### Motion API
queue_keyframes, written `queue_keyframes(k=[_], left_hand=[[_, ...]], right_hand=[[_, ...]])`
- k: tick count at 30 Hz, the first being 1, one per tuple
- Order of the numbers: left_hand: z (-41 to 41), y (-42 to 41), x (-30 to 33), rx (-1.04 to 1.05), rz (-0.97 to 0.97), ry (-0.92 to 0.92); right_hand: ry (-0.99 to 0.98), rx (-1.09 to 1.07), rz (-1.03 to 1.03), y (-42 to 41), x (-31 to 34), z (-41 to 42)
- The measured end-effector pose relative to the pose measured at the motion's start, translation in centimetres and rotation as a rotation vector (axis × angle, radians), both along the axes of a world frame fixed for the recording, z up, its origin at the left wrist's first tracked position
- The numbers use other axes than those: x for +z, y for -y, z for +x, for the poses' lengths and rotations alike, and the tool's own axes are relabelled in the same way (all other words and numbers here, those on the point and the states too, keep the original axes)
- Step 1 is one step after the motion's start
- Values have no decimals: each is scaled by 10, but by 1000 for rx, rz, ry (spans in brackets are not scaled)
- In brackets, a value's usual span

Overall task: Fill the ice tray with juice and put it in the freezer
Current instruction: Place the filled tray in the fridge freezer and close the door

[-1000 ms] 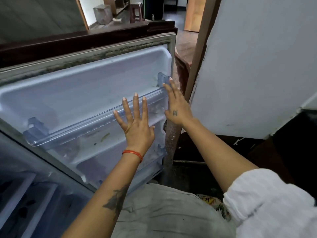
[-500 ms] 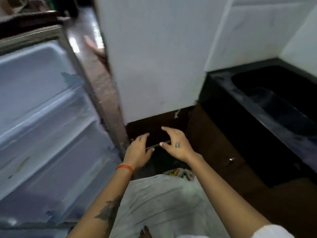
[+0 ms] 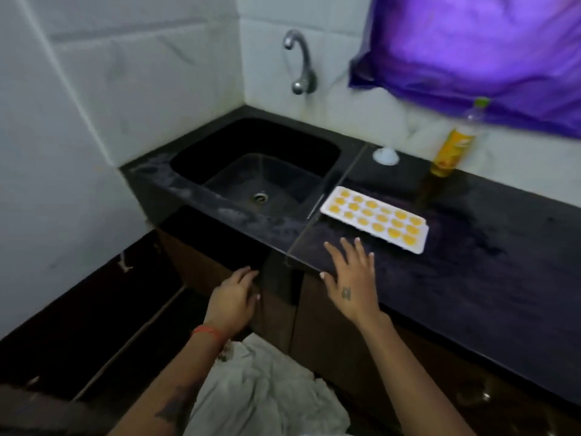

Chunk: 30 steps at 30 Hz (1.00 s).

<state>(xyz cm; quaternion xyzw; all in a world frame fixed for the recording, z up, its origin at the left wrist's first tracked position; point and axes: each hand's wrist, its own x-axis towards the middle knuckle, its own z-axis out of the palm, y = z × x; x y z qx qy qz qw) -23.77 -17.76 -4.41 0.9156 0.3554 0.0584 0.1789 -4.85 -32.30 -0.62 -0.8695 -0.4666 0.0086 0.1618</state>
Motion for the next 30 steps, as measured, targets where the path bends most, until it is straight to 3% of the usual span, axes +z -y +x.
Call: queue_keyframes(k=[5,8,12,19,30], left_hand=[[87,-6,28,-63,108,242],[133,-17,40,-73,58,355],[190,-40,45,-34,-163,412],[258,-79,35,64,-906,246],[271,-92,24,136,-1065,291]], right_hand=[[-47,-320,197,40,11,68],[-129,-493,303,53,11,95],[-336,-692,357,58,6,127],[-781,-847,446,44,-8,163],[-931,-955,607,33,-18,174]])
